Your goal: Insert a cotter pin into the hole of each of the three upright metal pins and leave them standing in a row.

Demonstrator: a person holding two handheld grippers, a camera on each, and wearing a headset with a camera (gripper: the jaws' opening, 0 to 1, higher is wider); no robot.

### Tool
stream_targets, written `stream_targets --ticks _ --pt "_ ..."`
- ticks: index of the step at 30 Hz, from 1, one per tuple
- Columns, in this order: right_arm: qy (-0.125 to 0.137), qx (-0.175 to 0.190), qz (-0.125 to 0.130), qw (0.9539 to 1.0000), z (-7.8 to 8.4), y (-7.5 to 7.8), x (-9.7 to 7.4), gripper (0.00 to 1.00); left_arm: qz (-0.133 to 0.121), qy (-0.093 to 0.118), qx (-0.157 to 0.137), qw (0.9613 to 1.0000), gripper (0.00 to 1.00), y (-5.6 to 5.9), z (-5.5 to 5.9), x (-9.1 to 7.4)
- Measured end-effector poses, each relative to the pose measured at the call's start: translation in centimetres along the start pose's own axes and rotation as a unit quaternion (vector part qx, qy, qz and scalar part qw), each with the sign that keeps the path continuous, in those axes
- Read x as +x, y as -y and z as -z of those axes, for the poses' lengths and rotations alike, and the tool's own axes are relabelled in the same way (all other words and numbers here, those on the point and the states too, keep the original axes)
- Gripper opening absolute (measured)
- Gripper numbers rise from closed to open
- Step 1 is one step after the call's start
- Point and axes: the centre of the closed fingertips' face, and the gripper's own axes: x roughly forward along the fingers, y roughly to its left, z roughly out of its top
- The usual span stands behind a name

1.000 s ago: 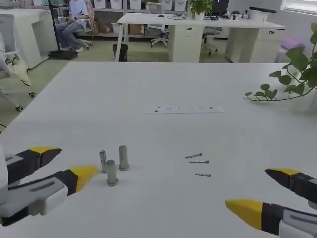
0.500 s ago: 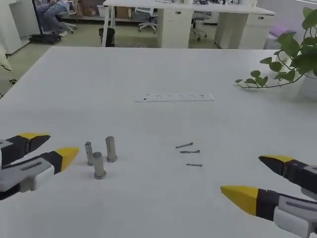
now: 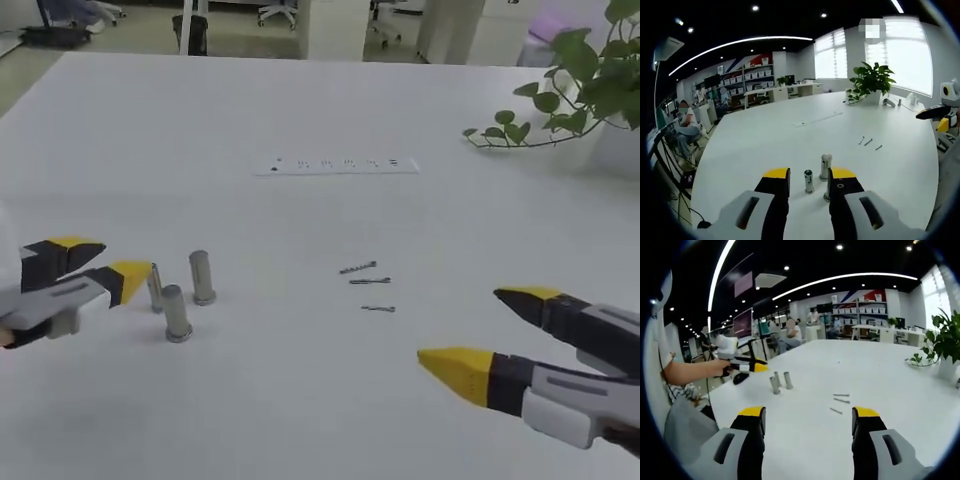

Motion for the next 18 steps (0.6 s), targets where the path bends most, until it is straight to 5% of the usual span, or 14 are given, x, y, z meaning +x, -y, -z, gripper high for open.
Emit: stream_targets --ticks 18 --pt "-0.019 -0.005 -0.004 0.9998 0.5 0.4 1.3 0.71 0.022 -0.038 0.015 0.9989 0.2 -0.8 3.1 3.7"
